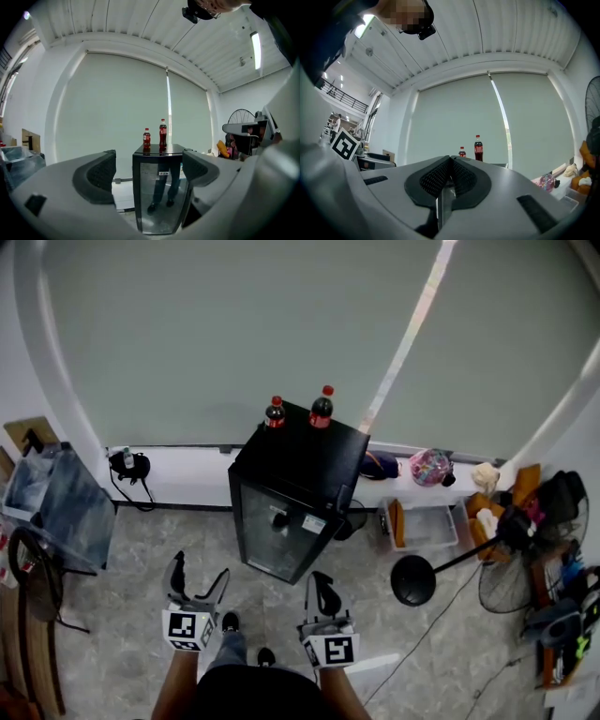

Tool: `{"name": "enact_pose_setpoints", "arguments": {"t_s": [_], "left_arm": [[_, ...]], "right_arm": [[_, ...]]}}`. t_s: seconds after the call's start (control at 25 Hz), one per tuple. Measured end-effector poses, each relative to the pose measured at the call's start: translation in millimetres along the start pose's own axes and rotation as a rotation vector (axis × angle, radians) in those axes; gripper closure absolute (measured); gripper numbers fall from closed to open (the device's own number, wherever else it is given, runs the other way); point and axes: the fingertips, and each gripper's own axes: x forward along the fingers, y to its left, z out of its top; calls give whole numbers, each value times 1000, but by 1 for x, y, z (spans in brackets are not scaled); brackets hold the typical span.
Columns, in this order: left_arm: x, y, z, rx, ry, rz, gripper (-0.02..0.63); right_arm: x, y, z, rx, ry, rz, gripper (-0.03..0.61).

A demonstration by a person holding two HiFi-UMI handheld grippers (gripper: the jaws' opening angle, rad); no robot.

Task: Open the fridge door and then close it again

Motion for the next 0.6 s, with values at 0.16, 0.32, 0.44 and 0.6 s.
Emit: {"name": "enact_pose_setpoints", "arguments": {"t_s": [0.16, 0.32, 0.44, 0.6], "left_arm": [[30, 8, -13, 3, 33, -74, 170], [58, 16, -21, 6, 64, -141, 175], [79, 23, -23, 6, 76, -175, 181], [100, 30, -36, 6, 105, -216, 189]], "right_arm": [[10, -5, -2, -8, 1, -70, 569], [22, -10, -2, -41, -19, -132, 569], [32, -12, 0, -55, -23, -165, 569], [42, -14, 1, -67, -22, -206, 569]]}}
